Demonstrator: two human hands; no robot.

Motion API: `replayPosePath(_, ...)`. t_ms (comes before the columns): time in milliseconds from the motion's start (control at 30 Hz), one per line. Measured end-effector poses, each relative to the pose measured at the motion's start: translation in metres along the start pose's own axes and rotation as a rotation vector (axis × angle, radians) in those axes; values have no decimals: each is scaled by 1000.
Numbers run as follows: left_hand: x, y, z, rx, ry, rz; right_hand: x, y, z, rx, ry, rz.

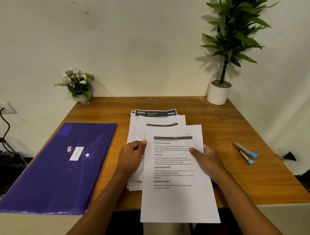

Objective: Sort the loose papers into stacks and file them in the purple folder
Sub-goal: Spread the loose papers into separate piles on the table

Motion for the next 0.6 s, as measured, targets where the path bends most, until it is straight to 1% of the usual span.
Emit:
replayPosePath(67,-6,0,1,-3,28,-2,1,17,3,59,-52,-30)
replayPosePath(133,-16,0,-1,-12,47,-52,7,43,8,158,-76,-82)
replayPosePath(200,-22,-1,-6,-22,11,-150,15,73,15,267,-72,-184)
replayPosePath(233,-21,-3,-8,-35,-37,-238,20,87,20,312,-62,-244)
replayPosePath(300,-23,-10,-12,-89,-142,-509,26,112,32,385,-44,-351)
replayPosePath(367,-29,-15,-14,-131,-157,-701,31,134,44,446,-40,-443)
replayPosePath(467,-40,-16,-15,-160,-117,-765,36,154,54,489,-48,-521)
replayPosePath(600,-43,-16,-14,-176,-110,-811,44,153,56,475,-73,-503)
Point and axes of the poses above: each hand's wrist, its own z-axis away from the middle knuckle, its own y-axis out of the back of the hand, x = y × z, the point moved 8 cm from there along -z, towards the middle knuckle, and after that the axes turned 8 degrees about -y, right-handed, at the moved point
